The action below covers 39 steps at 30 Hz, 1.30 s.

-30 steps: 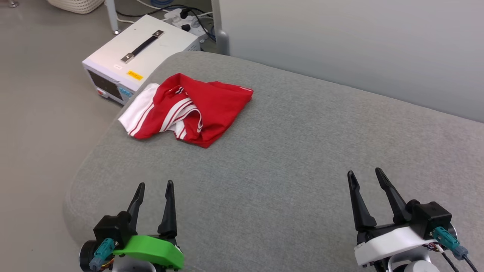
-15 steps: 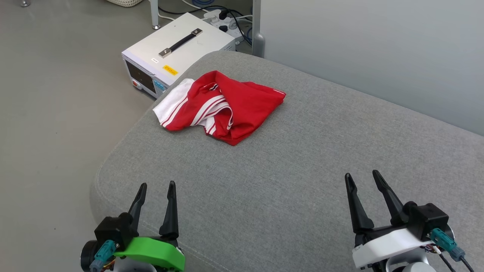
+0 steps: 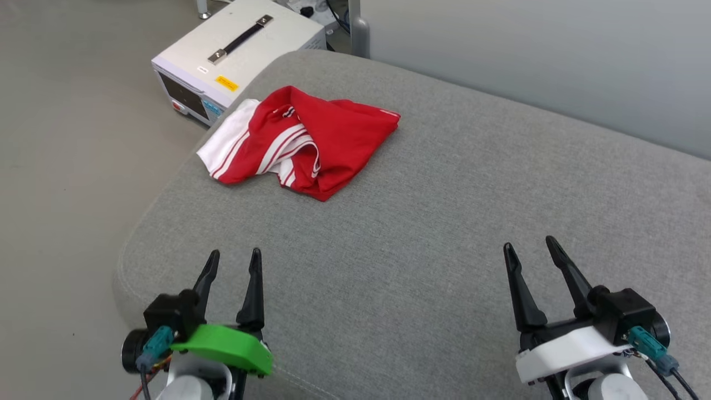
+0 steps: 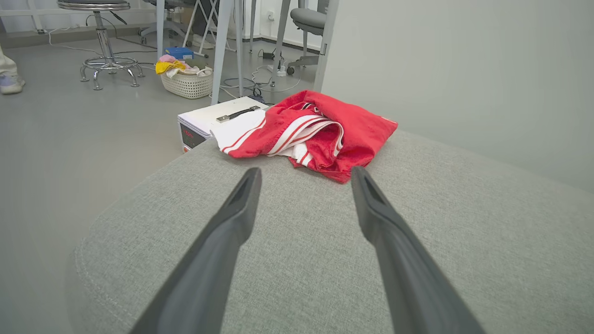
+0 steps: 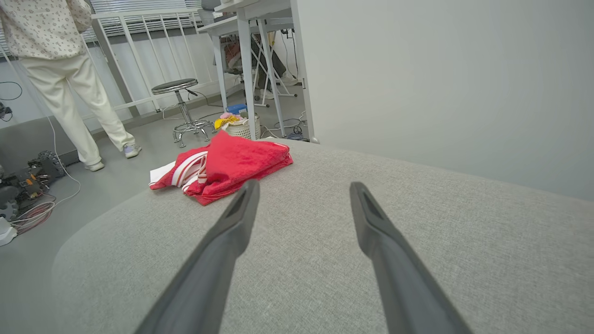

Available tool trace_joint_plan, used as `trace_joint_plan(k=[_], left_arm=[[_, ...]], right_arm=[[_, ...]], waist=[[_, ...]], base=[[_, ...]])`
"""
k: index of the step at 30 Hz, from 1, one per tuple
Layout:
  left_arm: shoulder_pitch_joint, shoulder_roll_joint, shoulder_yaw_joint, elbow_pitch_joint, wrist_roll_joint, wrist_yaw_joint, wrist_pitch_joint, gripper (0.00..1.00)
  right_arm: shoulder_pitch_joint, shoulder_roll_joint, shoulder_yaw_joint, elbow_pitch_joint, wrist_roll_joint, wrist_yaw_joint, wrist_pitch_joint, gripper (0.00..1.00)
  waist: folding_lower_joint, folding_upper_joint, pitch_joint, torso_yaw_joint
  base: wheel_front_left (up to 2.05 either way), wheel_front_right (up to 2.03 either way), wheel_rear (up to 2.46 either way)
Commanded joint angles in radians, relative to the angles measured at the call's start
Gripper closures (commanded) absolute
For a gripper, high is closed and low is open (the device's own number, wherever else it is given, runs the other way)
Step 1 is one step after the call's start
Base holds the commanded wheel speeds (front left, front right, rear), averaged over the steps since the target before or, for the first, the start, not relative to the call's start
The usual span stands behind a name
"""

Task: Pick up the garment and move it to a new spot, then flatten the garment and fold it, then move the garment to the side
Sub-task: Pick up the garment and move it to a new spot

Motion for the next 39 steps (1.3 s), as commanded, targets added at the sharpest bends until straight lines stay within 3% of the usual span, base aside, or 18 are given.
trace_joint_plan(k=[1,5,11,18,22,23,30,31,32,39], left_arm=[[-0.059,0.008,-0.001,0.037,0.003,-0.009,-0.006,0.00],[-0.222,0.063,-0.016,0.147,-0.014,-0.023,0.027,0.00],[-0.475,0.173,-0.063,0.269,-0.100,-0.031,0.186,0.00],[-0.688,0.326,-0.203,0.364,-0.284,-0.032,0.402,0.00],[-0.758,0.379,-0.253,0.420,-0.372,-0.032,0.501,0.00],[-0.803,0.412,-0.289,0.490,-0.431,-0.032,0.561,0.00],[-0.817,0.432,-0.342,0.609,-0.480,-0.032,0.603,0.00],[-0.811,0.433,-0.356,0.617,-0.498,-0.032,0.601,0.81],[-0.807,0.436,-0.362,0.619,-0.508,-0.032,0.590,1.00],[-0.797,0.458,-0.379,0.618,-0.526,-0.032,0.435,1.00]], right_arm=[[-0.027,-0.002,-0.004,-0.010,-0.015,-0.001,-0.009,0.00],[-0.061,-0.003,0.000,-0.024,-0.044,-0.001,-0.009,0.00],[-0.107,-0.017,0.011,-0.038,-0.063,-0.001,-0.009,0.00],[-0.150,-0.020,0.014,-0.047,-0.069,-0.001,-0.009,0.00],[-0.165,-0.017,0.013,-0.054,-0.076,-0.001,-0.009,0.00],[-0.171,-0.013,0.021,-0.055,-0.077,-0.001,-0.009,0.00],[-0.179,-0.010,0.031,-0.049,-0.081,-0.001,-0.009,0.00],[-0.179,-0.009,0.030,-0.045,-0.081,-0.001,-0.009,0.00],[-0.179,-0.008,0.028,-0.043,-0.081,-0.001,-0.009,0.00],[-0.168,-0.006,0.021,-0.023,-0.077,-0.001,-0.009,0.00]], waist=[[0.0000,0.0000,0.081,-0.055],[0.0000,0.0000,0.164,-0.106],[0.0000,0.0000,0.265,-0.182],[0.0000,0.0000,0.353,-0.257],[0.0000,0.0000,0.387,-0.284],[0.0000,0.0000,0.412,-0.303],[0.0000,0.0000,0.425,-0.318],[0.0000,0.0000,0.420,-0.318],[0.0000,0.0000,0.416,-0.317],[0.0000,0.0000,0.348,-0.298]], base=[[0.00,0.00,0.00],[0.00,0.00,0.00],[0.00,0.00,0.00],[0.00,0.00,0.00],[0.00,0.00,0.00],[0.00,0.00,0.00],[0.00,0.00,0.00],[0.00,0.00,0.00],[0.00,0.00,0.00],[0.00,0.00,0.00]])
